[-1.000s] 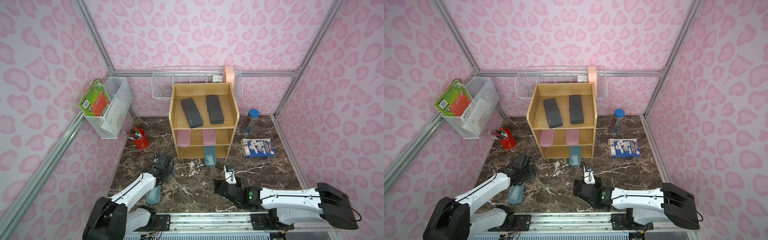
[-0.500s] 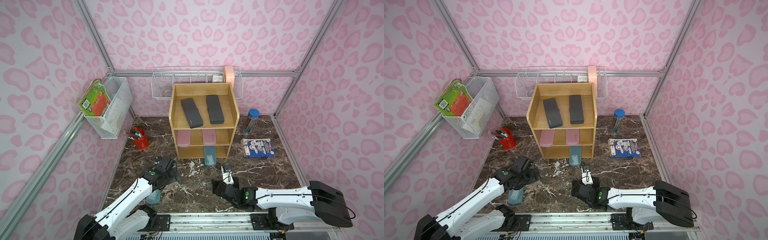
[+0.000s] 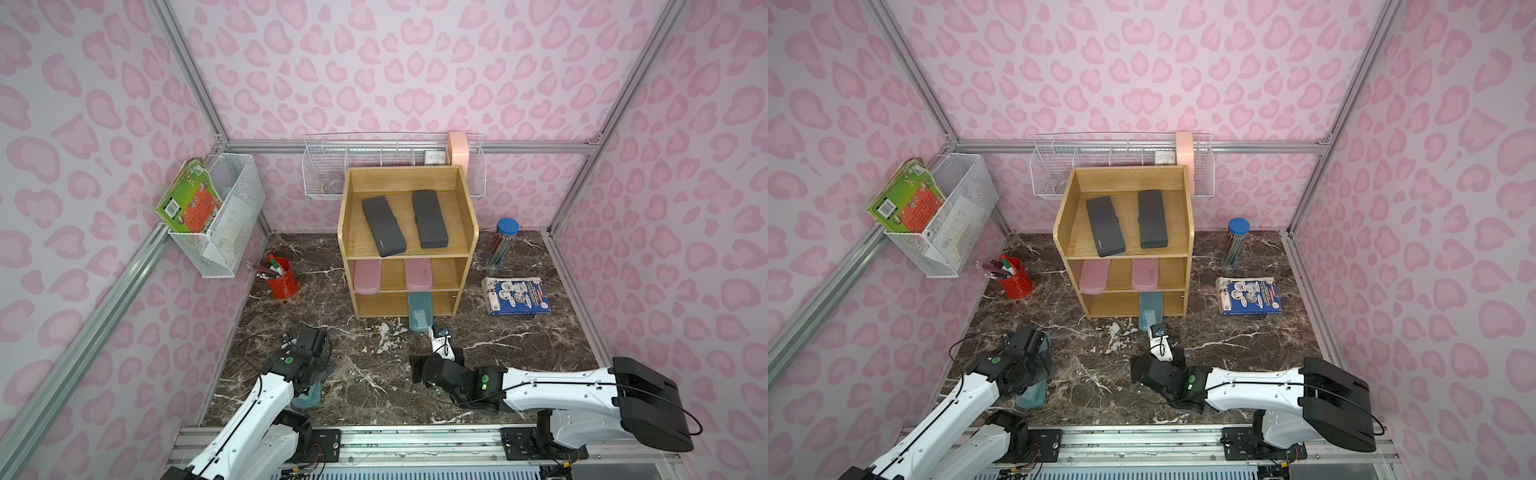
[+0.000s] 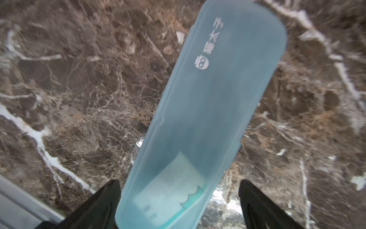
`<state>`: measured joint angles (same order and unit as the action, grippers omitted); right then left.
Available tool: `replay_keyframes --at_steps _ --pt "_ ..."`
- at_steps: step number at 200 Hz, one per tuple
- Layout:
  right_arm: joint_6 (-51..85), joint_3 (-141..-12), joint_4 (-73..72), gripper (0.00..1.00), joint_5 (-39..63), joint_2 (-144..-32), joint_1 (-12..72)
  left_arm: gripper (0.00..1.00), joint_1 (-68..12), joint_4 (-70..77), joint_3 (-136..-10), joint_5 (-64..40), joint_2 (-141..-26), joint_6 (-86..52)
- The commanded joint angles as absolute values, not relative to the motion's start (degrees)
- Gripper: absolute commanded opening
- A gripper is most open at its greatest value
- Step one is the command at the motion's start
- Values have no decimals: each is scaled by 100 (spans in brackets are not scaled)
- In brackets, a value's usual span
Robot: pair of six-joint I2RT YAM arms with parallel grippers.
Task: Place the pencil cases on the shelf according to color
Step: Move the pencil case to the center of the board.
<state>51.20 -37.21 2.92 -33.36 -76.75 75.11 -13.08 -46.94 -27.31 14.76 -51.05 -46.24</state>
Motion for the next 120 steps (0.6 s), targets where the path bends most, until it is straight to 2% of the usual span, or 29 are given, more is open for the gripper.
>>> replay_keyframes --at_steps 1,29,57,84,120 --pt "5164 -3751 607 99 -3196 -7696 7515 98 -1033 -4119 -2764 1084 -5338 -4316" --pt "5412 -3790 904 100 -3261 -7675 7597 98 -795 -3848 -2926 682 -6048 -4186" --pt "5622 -3807 1118 99 -3429 -7637 7697 98 -805 -3695 -3299 -127 -7256 -4301" --pt "5853 -3875 1446 99 -3627 -7615 7829 96 -1188 -3255 -3519 -505 -8208 -4404" --pt "5916 -3750 1469 99 -3714 -7512 7902 97 -1996 -3208 -3772 -438 -8364 -4903"
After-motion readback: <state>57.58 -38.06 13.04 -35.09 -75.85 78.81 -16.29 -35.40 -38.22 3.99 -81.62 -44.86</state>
